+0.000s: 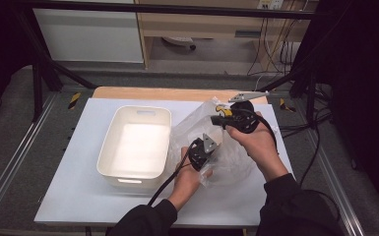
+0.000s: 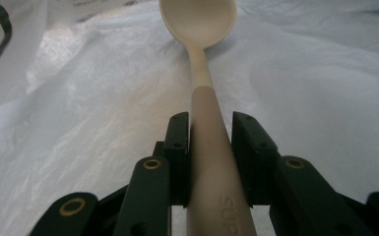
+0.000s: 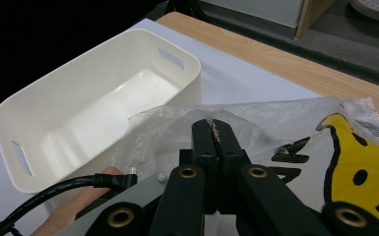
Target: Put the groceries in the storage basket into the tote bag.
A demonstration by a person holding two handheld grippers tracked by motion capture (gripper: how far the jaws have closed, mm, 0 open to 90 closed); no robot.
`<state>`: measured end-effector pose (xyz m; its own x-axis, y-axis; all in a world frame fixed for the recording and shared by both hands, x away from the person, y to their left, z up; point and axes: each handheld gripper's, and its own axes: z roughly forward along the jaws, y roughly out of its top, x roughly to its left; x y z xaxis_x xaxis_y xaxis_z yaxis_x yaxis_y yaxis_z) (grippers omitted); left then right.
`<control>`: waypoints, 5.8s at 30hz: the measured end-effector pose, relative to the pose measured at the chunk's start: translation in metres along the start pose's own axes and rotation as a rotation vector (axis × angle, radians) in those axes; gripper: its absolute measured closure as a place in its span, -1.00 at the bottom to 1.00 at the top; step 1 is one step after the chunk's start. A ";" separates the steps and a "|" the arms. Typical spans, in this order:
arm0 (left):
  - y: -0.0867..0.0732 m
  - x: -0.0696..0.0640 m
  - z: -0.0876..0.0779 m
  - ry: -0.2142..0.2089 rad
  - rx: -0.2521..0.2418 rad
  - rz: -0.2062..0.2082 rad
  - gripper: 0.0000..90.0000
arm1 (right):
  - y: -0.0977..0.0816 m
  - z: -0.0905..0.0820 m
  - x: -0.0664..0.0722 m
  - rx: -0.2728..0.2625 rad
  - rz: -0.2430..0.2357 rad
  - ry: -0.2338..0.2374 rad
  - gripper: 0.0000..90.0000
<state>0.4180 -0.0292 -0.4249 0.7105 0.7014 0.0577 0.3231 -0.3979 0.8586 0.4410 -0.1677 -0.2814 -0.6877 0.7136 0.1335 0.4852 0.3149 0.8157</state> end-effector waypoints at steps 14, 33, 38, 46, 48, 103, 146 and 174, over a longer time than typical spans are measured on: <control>0.000 0.003 0.010 0.011 -0.001 0.012 0.54 | 0.000 0.001 -0.001 0.000 0.007 -0.001 1.00; 0.007 0.008 0.020 0.051 -0.015 0.013 0.55 | 0.004 -0.010 -0.004 -0.025 0.007 -0.004 1.00; 0.005 0.009 0.026 0.041 -0.012 0.023 0.56 | 0.002 -0.009 -0.006 -0.017 0.010 -0.005 1.00; -0.002 0.013 0.034 0.023 0.012 0.023 0.55 | -0.004 -0.003 -0.006 0.008 0.013 -0.009 1.00; -0.004 0.012 0.036 0.015 0.030 0.020 0.55 | -0.005 -0.003 -0.006 0.013 0.014 -0.010 1.00; -0.033 0.017 -0.078 -0.022 0.004 -0.106 -0.01 | -0.042 0.014 -0.002 0.037 0.015 0.011 1.00; -0.006 0.046 -0.156 -0.034 -0.135 -0.211 -0.57 | -0.124 0.058 0.000 0.118 0.086 -0.014 1.00; -0.037 0.121 -0.214 0.183 -0.092 -0.218 -0.62 | -0.137 0.044 0.005 0.106 0.081 -0.056 0.44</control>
<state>0.3584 0.1967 -0.3408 0.5035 0.8626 -0.0490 0.3917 -0.1774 0.9028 0.3949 -0.1800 -0.4173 -0.6140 0.7724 0.1628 0.5945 0.3169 0.7390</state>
